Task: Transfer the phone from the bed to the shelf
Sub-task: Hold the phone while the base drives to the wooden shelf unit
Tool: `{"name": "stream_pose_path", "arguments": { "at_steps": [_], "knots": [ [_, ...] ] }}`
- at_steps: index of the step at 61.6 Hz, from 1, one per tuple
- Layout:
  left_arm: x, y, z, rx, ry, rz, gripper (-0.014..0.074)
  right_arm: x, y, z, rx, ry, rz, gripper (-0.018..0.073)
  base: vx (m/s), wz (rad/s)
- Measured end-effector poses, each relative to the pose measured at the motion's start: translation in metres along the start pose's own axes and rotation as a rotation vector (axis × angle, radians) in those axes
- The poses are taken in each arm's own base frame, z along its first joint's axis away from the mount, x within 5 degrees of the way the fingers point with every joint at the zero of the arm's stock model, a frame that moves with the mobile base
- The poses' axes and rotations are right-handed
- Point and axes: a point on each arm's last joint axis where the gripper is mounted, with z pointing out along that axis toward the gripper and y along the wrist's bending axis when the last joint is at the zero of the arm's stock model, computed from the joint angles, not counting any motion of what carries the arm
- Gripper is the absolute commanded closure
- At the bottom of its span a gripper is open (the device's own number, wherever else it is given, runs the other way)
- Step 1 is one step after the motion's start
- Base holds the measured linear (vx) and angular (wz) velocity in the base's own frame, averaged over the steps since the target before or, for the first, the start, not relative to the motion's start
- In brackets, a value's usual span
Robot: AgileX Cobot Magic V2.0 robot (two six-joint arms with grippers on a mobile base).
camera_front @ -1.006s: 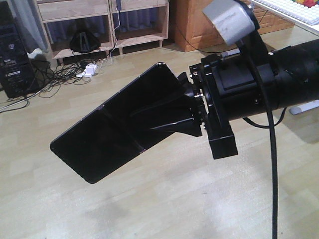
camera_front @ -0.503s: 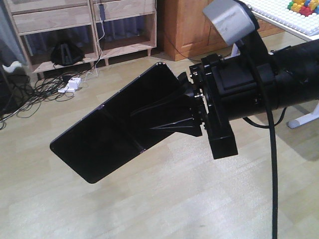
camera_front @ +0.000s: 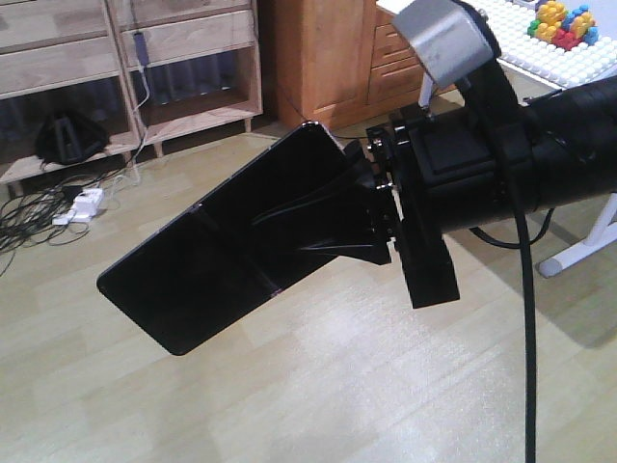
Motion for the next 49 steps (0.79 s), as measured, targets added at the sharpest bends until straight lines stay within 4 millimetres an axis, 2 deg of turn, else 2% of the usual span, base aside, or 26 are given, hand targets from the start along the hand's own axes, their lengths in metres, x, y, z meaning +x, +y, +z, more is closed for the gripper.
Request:
{"name": "stream_pose_path", "arguments": {
  "at_steps": [49],
  "knots": [
    [0.0,0.0,0.0,0.0,0.0,0.0,0.0595,0.0,0.0,0.0,0.0,0.0,0.0,0.0561,0.44,-0.11]
  ]
}}
